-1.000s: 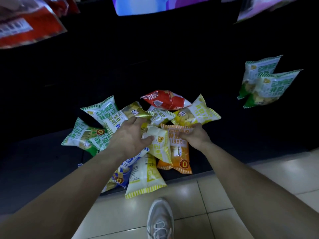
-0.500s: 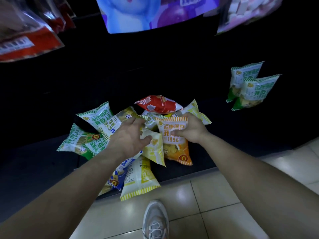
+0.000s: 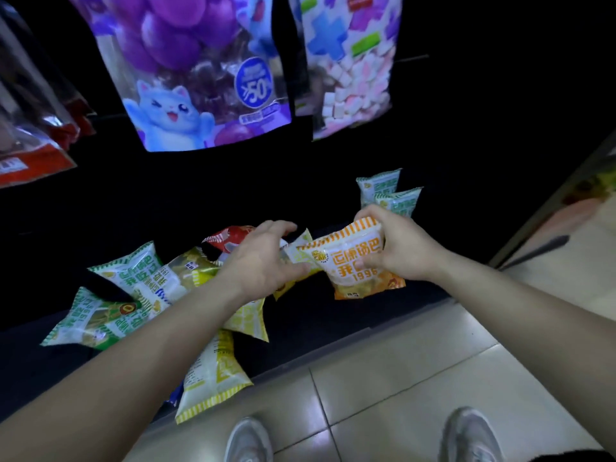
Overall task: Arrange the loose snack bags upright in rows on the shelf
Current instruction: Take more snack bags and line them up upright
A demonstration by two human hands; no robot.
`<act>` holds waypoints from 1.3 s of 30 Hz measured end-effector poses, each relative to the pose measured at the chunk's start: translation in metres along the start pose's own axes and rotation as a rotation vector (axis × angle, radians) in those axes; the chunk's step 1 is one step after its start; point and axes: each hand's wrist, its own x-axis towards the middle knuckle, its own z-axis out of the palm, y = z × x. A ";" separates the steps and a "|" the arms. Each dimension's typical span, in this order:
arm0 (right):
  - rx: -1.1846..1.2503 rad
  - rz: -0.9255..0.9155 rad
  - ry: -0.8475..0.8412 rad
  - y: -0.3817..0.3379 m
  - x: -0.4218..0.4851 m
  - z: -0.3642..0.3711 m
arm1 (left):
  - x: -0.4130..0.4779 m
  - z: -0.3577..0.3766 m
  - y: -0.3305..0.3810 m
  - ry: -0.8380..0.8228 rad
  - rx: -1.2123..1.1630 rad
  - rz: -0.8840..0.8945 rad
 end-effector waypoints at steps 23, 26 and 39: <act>0.153 0.376 0.214 0.145 -0.039 -0.046 | 0.130 0.124 0.108 0.015 -0.089 -0.051; -0.007 0.430 0.079 0.174 -0.052 -0.044 | 0.159 0.153 0.119 0.044 -0.086 -0.103; -0.382 0.384 -0.327 0.209 -0.067 0.000 | 0.229 0.237 0.137 0.003 -0.143 -0.164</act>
